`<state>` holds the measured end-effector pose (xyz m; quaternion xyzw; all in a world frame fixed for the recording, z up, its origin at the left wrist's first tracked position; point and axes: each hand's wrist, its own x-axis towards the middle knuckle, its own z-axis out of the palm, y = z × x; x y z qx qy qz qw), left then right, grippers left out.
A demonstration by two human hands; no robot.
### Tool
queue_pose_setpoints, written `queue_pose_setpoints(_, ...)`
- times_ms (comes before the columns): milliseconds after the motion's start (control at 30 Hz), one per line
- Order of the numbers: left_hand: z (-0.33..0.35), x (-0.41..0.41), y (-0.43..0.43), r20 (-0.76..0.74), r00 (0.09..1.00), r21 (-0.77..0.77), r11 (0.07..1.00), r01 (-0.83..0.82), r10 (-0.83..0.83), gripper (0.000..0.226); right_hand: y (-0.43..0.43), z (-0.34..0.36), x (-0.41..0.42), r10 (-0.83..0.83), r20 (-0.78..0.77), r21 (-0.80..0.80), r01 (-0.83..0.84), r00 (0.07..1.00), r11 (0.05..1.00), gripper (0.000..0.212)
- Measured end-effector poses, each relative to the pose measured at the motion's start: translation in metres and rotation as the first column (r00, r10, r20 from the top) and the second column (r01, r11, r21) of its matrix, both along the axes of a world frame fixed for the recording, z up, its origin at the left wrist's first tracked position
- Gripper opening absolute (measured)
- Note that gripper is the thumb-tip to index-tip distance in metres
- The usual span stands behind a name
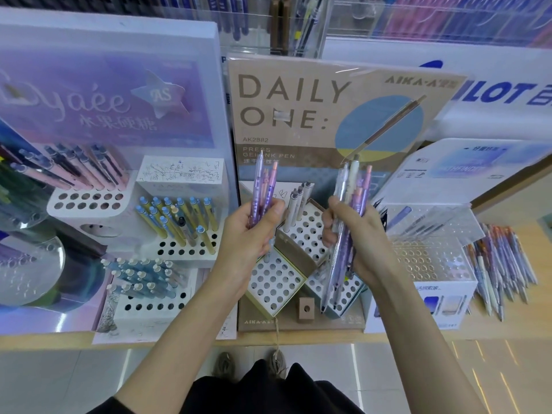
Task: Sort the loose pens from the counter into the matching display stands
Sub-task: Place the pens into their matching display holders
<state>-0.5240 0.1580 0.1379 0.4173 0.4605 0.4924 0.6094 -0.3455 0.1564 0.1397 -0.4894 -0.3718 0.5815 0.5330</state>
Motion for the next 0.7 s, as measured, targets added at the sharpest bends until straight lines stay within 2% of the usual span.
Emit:
queue_pose_setpoints(133,0.009,0.002,0.002,-0.006,1.0,0.022,1.0,0.017,-0.017,0.008,-0.007,0.005,-0.008,0.184,0.062,0.019,-0.185,0.981,0.983,0.011)
queue_pose_setpoints(267,0.022,0.001,0.01,0.019,0.999,0.06,0.998,0.029,-0.03,0.011,-0.011,0.007,-0.015,0.402,0.052,0.029,-0.403,0.914,0.915,0.004)
queue_pose_setpoints(367,0.03,0.003,0.012,0.02,0.998,0.066,0.996,0.06,-0.062,0.005,-0.012,0.007,-0.02,0.438,0.053,0.043,-0.44,0.898,0.897,0.005)
queue_pose_setpoints(500,0.033,0.004,0.007,0.039,0.998,0.073,0.997,0.04,-0.043,0.008,-0.013,0.005,-0.023,0.472,0.065,0.018,-0.474,0.879,0.881,0.024)
queue_pose_setpoints(567,0.033,0.004,0.006,0.047,0.998,0.07,0.997,0.041,-0.045,0.007,-0.015,0.004,-0.022,0.488,0.097,-0.007,-0.49,0.867,0.872,0.017)
queue_pose_setpoints(600,0.033,0.003,0.007,0.045,0.998,0.068,0.997,0.042,-0.045,0.007,-0.016,0.004,-0.022,0.502,0.112,-0.016,-0.504,0.858,0.864,0.006)
queue_pose_setpoints(700,0.033,0.003,0.007,0.026,0.999,0.062,0.998,0.033,-0.035,0.01,-0.018,0.004,-0.023,0.523,0.114,-0.031,-0.523,0.845,0.852,0.012)
